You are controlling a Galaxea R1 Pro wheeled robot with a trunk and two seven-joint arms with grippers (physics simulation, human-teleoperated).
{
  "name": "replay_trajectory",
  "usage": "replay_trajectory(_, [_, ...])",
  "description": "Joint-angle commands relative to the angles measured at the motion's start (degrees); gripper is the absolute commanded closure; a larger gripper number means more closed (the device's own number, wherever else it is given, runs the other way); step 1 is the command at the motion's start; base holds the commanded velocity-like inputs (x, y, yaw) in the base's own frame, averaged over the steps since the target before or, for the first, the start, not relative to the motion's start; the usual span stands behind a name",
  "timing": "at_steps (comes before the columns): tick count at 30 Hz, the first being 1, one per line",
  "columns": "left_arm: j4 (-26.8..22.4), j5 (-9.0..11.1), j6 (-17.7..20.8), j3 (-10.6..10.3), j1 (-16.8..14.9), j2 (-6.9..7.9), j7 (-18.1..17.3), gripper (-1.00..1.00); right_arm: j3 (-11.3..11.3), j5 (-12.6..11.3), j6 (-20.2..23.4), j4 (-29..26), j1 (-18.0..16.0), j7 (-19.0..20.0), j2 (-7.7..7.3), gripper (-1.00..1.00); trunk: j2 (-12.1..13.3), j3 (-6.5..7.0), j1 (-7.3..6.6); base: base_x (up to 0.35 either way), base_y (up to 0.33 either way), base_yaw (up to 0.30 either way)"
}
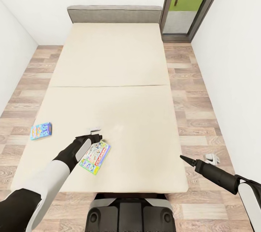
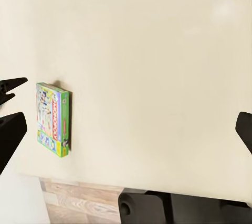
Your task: Put all the toys in the child's room - the three board games (two on the bed and one on the table), the two jigsaw puzzles on the table, and the tennis ball on the table - inside the toy box on the table in the child's room.
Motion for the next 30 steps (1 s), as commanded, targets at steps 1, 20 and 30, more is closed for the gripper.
replay_trajectory(1, [-0.15,0.60,0.16,-0.45,-0.03,0.10,0.53,-1.00,-0.08,0.15,0.32,-0.02,-0.04,0.30,0.01,-1.00,-0.09,-0.16,0.03,0.000,0.000,0.000])
replay_trajectory(20, [-2.31,0.52,0.04,-0.19,-0.03,0.08,0.58,-1.00,-0.08,0.23,0.23,-0.01,-0.04,0.21,0.01,-1.00,-0.09,-1.95,0.03,0.000,0.000,0.000])
replay_trajectory(30, [-3.71,0.52,0.15,-0.29,-0.03,0.11,0.62,-1.00,-0.10,0.23,0.23,-0.01,-0.04,0.21,0.01,-1.00,-0.09,-2.89,0.03,0.000,0.000,0.000])
